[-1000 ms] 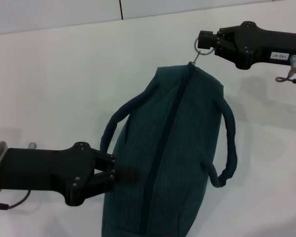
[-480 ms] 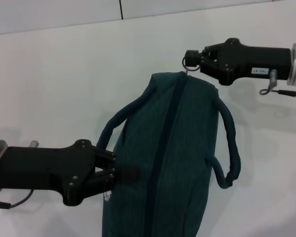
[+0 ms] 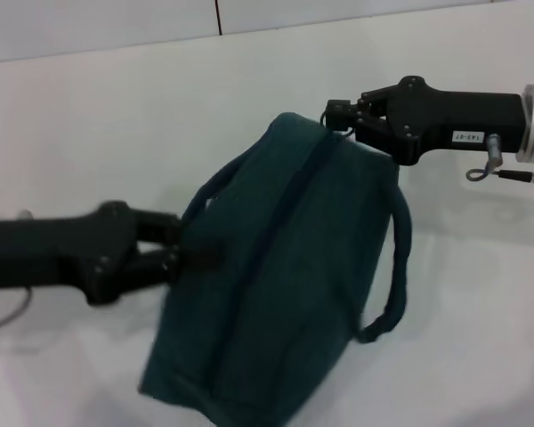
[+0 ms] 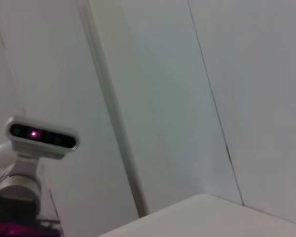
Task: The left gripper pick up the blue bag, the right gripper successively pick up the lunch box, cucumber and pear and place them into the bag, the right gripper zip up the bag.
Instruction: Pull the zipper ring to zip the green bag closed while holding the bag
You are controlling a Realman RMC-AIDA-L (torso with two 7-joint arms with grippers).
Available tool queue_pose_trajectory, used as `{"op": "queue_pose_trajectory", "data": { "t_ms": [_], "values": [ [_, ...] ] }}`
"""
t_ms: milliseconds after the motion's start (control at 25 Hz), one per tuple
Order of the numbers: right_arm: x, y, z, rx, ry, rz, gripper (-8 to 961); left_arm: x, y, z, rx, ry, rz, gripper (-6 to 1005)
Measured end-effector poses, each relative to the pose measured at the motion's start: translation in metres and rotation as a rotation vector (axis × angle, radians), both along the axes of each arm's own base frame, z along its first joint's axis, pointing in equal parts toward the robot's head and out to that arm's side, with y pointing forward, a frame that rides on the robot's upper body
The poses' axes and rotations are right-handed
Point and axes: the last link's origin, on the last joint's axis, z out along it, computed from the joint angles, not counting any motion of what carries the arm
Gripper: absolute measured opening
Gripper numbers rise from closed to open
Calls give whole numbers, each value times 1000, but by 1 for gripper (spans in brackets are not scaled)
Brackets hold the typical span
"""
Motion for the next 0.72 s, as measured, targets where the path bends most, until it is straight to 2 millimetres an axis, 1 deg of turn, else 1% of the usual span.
{"op": "queue_pose_trajectory", "data": {
  "t_ms": [40,80,240,400,520,640,720],
  "values": [
    [0,-1,0,-3,3,4,18,0,0,0,0,0,0,108],
    [-1,-2,1,-6,6,9,18,-6,11,8,47,46,22,125],
    [-3,-5,3,-13,19,30,18,-13,26,15,100,121,54,196],
    [-2,-6,6,-10,28,31,18,-16,36,26,154,135,81,266],
    [0,-6,9,-4,28,28,18,-13,39,34,176,148,77,313],
    [0,-6,10,0,25,28,18,-4,43,40,186,183,69,356],
    [0,-5,11,2,23,28,18,3,46,45,192,194,67,437]
  ]
}}
